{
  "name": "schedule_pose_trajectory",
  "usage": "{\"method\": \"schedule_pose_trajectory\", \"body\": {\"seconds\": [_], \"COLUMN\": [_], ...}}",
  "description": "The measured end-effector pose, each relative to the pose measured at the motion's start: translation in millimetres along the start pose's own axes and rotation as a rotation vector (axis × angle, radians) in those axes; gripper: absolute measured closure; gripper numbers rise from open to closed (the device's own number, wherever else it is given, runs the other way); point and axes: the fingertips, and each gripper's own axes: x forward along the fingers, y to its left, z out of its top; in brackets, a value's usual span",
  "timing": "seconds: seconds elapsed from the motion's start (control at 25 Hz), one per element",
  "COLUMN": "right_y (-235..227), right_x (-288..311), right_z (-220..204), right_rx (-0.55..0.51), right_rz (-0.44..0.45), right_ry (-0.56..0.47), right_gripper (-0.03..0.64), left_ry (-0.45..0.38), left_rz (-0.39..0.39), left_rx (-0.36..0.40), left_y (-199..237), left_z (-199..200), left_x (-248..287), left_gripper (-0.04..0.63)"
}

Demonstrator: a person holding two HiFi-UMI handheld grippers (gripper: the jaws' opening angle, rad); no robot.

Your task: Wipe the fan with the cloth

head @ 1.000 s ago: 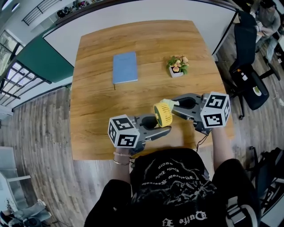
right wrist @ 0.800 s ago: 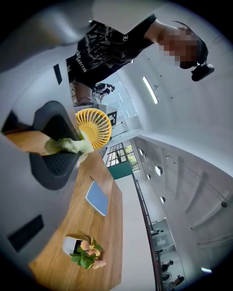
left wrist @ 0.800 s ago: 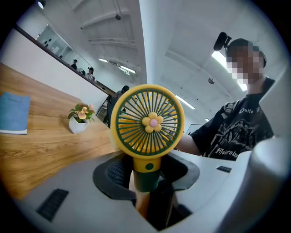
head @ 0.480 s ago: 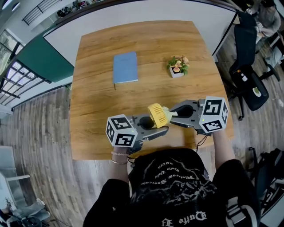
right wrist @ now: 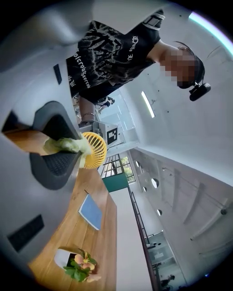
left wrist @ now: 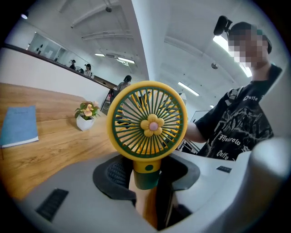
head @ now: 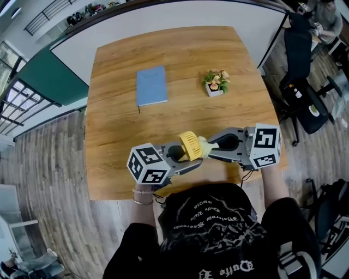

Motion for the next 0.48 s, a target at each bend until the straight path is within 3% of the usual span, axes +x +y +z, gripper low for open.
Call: {"method": "schedule_pose_trajectory", "body": {"seconds": [0.2, 0.4, 0.48], "right_y": [-2, -20, -26], "right_x": [-8, -23, -31], "right_z": [17, 24, 22], "right_rx": [-0.025, -0.001, 0.025], "right_rz": [-0.051, -0.176, -0.219], "right_ry": [-0.090, -0.148, -0.187], "right_gripper": [0.563, 0.561, 0.560], "left_ry": [0.049, 0.144, 0.158], "left_rz": [0.051, 0.172, 0.254], "left_rx": [0.005, -0.008, -0.036], "left_y": [10, 39, 56], "left_z": [-11, -34, -42], "left_x": [2, -1, -6], "left_gripper": [0.397, 0.397, 0.397]}}
